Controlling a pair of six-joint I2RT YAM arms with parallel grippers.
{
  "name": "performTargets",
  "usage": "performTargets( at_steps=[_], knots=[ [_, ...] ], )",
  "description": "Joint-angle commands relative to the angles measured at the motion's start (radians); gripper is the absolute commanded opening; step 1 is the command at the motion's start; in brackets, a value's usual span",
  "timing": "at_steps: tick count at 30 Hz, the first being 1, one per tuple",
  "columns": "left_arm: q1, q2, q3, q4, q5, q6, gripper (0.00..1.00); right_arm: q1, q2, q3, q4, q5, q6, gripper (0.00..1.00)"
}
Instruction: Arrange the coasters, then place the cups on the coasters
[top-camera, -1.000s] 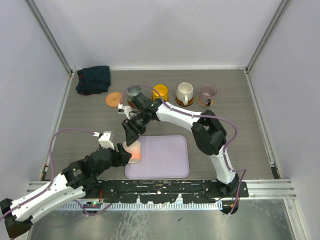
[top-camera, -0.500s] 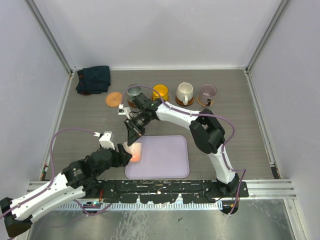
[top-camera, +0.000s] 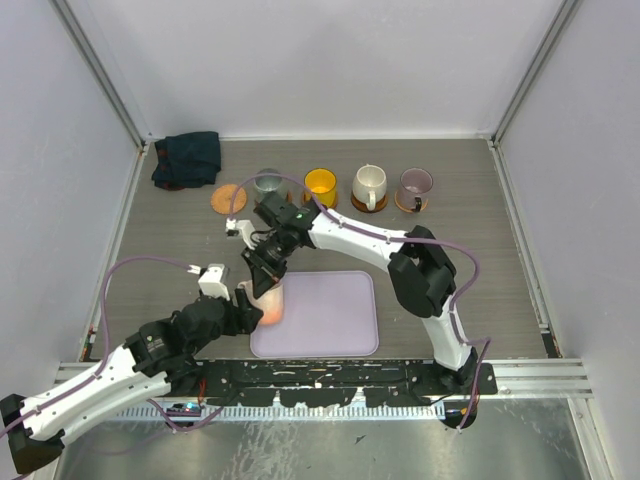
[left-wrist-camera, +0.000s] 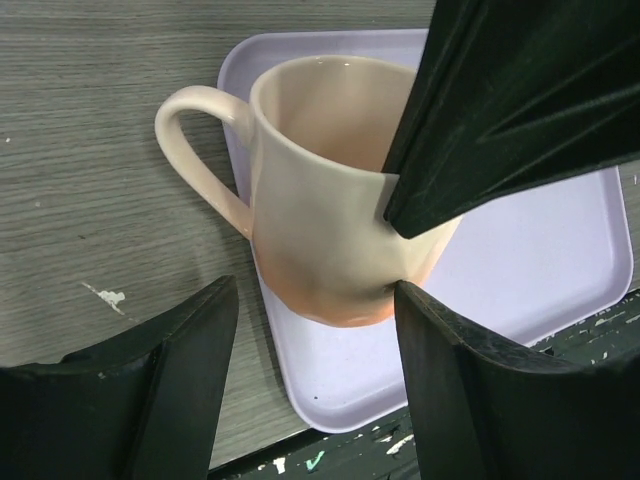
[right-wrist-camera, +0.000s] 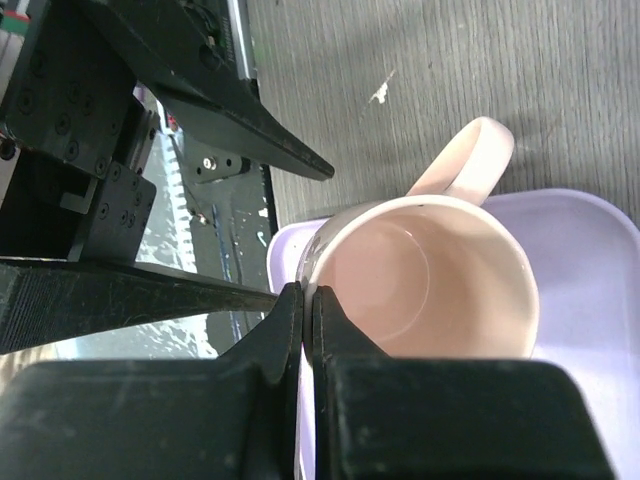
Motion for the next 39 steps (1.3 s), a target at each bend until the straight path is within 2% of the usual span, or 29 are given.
performTargets(
  at_steps=[1,14,16,20,22,32,37,39],
  knots=[
    [0.002,-0.014,0.017,0.02,-0.034,0.012,0.65,0.02,-0.075,-0.055,-0.059,0.185,-0.04,0.01],
    [0.002,-0.086,0.026,0.004,-0.014,0.03,0.65,0.077,-0.179,-0.264,-0.016,0.436,0.017,0.01],
    [0.001,-0.064,0.038,0.004,-0.013,0.03,0.65,0.082,-0.207,-0.305,0.006,0.45,0.034,0.06],
    [0.001,-0.022,0.057,0.018,-0.02,0.047,0.65,0.093,-0.245,-0.341,0.022,0.492,0.057,0.28],
    [0.001,-0.017,0.066,0.021,-0.026,0.057,0.65,0.104,-0.257,-0.349,0.021,0.518,0.063,0.34],
    [0.001,-0.011,0.079,0.022,-0.032,0.082,0.66,0.117,-0.323,-0.367,0.027,0.603,0.088,0.37],
    [0.001,0.024,0.097,0.031,-0.028,0.096,0.66,0.119,-0.398,-0.283,0.025,0.702,0.084,0.53],
    [0.002,0.037,0.103,0.045,-0.027,0.106,0.66,0.119,-0.423,-0.233,0.03,0.731,0.082,0.56]
  ],
)
